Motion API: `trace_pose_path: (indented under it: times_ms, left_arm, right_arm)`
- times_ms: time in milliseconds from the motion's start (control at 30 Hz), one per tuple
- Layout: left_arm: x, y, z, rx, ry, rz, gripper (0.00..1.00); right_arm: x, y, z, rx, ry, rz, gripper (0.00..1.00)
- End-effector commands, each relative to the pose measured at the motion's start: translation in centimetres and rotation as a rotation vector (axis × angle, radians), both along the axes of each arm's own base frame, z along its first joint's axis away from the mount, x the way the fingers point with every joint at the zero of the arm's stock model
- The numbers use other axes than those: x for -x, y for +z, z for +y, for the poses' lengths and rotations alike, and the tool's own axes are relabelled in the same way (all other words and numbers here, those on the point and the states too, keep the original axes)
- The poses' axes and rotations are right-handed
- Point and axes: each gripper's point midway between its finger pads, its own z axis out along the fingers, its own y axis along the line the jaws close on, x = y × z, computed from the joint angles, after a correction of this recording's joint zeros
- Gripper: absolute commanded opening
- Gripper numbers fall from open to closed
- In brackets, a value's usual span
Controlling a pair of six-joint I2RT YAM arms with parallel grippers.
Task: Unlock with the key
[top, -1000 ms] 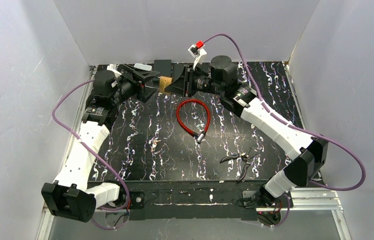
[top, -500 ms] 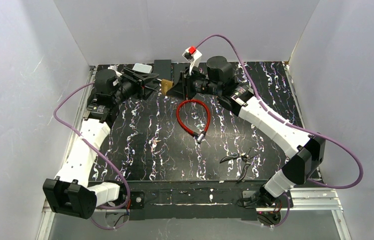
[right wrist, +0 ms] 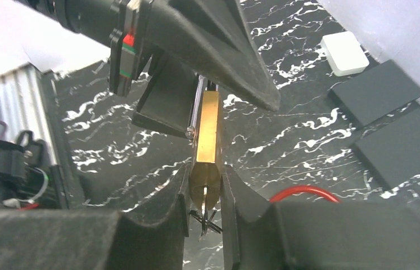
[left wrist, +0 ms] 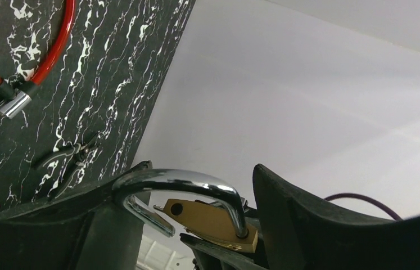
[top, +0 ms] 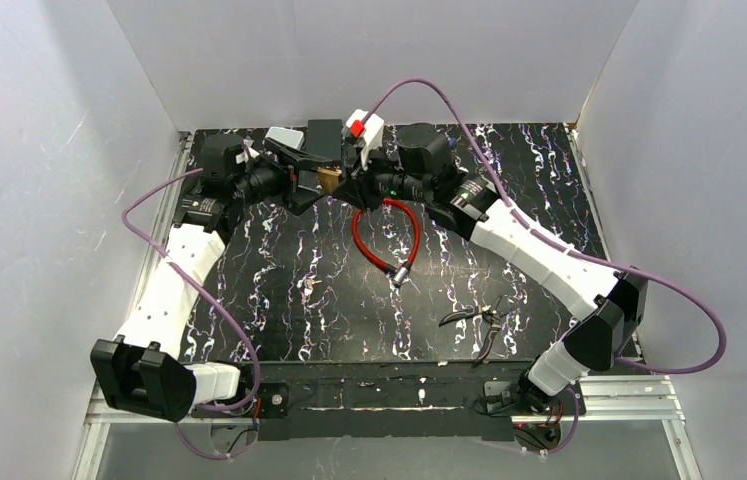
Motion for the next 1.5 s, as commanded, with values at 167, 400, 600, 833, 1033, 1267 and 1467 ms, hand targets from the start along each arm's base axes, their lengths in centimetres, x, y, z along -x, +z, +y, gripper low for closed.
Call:
trace_pose_path:
  times_ms: [167, 400, 600, 833, 1033, 1267, 1467]
  left_arm:
    - [1.5, 3.6, 0.7, 0.014, -0.039, -0.047, 0.65]
    - [3.5, 4.8, 2.5, -0.025, -0.034, -0.049, 0.65]
    - [4.7, 4.5, 6.1, -0.101, 0.048, -0.058, 0.65]
    - [5.4, 4.4, 8.5, -0.211, 0.11, -0.095, 0.65]
    - [6.7, 5.5, 10.0, -0.356, 0.142, -0.175, 0.66]
    - [9.1, 4.1, 10.8, -0.445, 0.138, -0.176, 0.67]
    - [10.6, 2.6, 10.5, -0.442, 0.106, -0.144, 0.67]
  right_arm:
    - [1.5, 4.3, -0.2, 0.039, 0.008, -0.279, 0.01]
    - [0.0, 2.3, -2.0, 0.145, -0.125, -0.257, 0.01]
    - [2.1, -0.2, -0.9, 0.267, -0.081, -0.304, 0.01]
    - [3.5, -4.1, 0.7, 0.337, -0.033, -0.297, 0.01]
    - [2.4, -7.1, 2.5, 0.37, -0.039, -0.281, 0.01]
    - [3.1, -11.9, 6.1, 0.342, 0.049, -0.188, 0.01]
    - [3.8, -16.0, 10.2, 0.287, 0.147, -0.096, 0.01]
